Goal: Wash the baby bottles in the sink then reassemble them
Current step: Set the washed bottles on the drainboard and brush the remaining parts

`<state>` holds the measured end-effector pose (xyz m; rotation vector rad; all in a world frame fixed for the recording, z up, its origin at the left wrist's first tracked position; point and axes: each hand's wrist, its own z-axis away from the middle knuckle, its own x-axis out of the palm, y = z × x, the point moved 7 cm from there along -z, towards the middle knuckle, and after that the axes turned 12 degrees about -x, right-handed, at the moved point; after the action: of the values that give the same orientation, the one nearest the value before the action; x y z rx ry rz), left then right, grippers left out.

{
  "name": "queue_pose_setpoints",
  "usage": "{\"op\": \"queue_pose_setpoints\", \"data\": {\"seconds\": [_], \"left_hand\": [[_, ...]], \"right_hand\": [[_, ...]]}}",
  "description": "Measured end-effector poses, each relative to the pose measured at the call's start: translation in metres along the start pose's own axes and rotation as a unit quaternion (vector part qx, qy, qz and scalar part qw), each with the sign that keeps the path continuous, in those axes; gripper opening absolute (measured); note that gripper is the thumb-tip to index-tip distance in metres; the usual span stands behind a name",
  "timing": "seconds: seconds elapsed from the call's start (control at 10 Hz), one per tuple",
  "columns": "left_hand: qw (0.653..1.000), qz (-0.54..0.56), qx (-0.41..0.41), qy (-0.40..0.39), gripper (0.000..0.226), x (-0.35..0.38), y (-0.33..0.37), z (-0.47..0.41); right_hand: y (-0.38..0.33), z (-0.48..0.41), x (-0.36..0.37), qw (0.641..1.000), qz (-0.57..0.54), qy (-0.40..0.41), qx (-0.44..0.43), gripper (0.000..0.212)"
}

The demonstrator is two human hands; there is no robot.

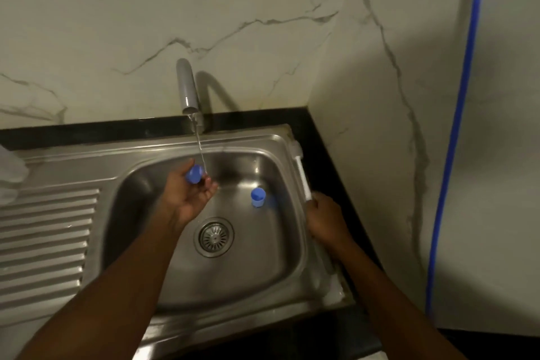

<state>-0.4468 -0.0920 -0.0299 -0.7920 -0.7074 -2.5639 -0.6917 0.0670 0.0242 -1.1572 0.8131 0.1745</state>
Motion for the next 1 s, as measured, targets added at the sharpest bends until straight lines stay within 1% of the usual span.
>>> {"op": "queue_pose_setpoints", "data": {"seconds": [0.1, 0.2, 0.3, 0.4, 0.5, 0.6, 0.7, 0.8, 0.9, 1.0], "left_hand": [[1.000, 0.002, -0.011, -0.019, 0.022, 0.015, 0.007, -0.003], [0.999, -0.011, -0.003, -0.046, 0.013, 0.025, 0.017, -0.006], [0.996, -0.012, -0.027, -0.081, 0.019, 0.030, 0.013, -0.004], [0.995, 0.015, -0.041, -0.092, 0.028, 0.030, 0.016, 0.000], [0.997, -0.039, -0.030, -0.063, 0.032, 0.021, 0.025, 0.003], [0.990, -0.138, 0.012, 0.007, 0.029, 0.015, 0.036, 0.003], [0.988, -0.145, 0.035, 0.034, 0.027, 0.016, 0.051, 0.004], [0.993, -0.121, 0.002, -0.008, 0.034, 0.019, 0.055, 0.004], [0.996, -0.059, -0.013, -0.060, 0.028, 0.022, 0.051, 0.000], [0.996, -0.051, -0.019, -0.072, 0.033, 0.024, 0.044, -0.004]], "right_hand": [[-0.045, 0.037, 0.036, 0.927, -0.350, -0.110, 0.081, 0.036], [-0.078, 0.065, 0.066, 0.838, -0.484, -0.209, 0.140, 0.039], [-0.095, 0.078, 0.091, 0.773, -0.552, -0.249, 0.190, 0.031], [-0.108, 0.080, 0.105, 0.667, -0.652, -0.250, 0.260, 0.025], [-0.109, 0.072, 0.098, 0.772, -0.548, -0.244, 0.211, 0.028], [-0.119, 0.055, 0.083, 0.971, 0.074, -0.201, -0.102, 0.051], [-0.133, 0.061, 0.096, 0.951, 0.149, -0.173, -0.207, 0.057], [-0.134, 0.068, 0.098, 0.931, -0.276, -0.240, -0.004, 0.045], [-0.127, 0.068, 0.103, 0.886, -0.383, -0.246, 0.088, 0.039], [-0.123, 0.057, 0.090, 0.980, -0.050, -0.168, -0.099, 0.044]]}}
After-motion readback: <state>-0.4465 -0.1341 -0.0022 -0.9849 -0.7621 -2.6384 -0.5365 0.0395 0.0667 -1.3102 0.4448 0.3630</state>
